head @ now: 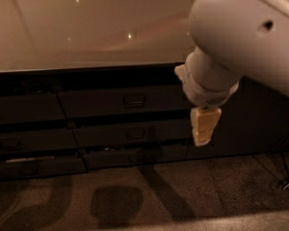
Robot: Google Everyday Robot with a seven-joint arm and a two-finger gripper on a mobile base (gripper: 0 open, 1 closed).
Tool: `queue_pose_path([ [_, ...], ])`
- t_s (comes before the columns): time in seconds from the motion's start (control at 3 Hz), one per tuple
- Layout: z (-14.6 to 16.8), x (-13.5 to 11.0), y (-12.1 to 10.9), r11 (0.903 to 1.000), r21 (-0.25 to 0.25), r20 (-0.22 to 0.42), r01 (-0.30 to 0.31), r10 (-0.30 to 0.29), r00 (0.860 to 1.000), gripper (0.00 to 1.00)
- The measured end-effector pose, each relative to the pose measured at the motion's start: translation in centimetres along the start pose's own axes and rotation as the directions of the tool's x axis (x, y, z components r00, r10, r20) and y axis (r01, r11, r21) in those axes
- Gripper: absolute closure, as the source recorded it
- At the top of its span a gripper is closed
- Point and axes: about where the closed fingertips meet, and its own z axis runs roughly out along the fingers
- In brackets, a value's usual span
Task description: Open top drawer
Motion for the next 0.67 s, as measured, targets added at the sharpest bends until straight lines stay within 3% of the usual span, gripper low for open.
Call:
queue_pose_path([
  [0.33, 0.72, -0.44, 0.87, 0.9981, 0.062, 0.083, 0.005, -0.011, 0.996, 0.00],
  [0.67, 0.72, -0.44, 0.87, 0.9981, 0.062, 0.083, 0.005, -0.011, 0.996, 0.00],
])
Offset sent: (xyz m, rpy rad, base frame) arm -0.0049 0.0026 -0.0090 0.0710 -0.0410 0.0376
